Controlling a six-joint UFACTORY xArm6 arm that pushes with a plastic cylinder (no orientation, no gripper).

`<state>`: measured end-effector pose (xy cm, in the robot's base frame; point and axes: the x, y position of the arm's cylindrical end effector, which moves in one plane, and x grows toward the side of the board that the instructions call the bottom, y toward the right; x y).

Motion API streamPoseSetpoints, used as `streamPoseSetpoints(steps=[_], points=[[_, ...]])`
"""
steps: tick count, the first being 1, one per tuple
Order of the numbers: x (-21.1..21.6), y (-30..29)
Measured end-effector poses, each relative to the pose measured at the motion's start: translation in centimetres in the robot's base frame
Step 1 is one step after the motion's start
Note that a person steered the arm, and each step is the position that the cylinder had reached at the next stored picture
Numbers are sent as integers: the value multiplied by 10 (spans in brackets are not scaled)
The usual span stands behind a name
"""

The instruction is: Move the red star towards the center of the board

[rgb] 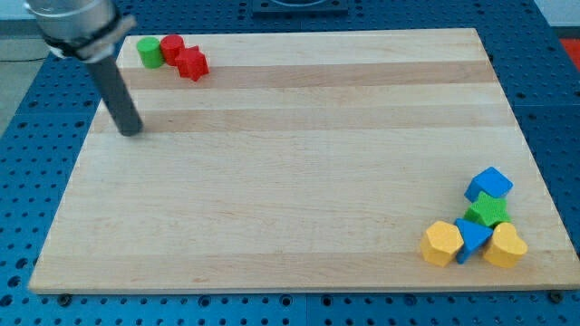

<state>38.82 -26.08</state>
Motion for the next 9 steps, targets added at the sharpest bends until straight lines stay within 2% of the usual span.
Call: streamPoseSetpoints(steps=[1,2,3,6,9], points=[[-59,-32],[-126,-34],[-149,-32],[-143,57],[-106,94]])
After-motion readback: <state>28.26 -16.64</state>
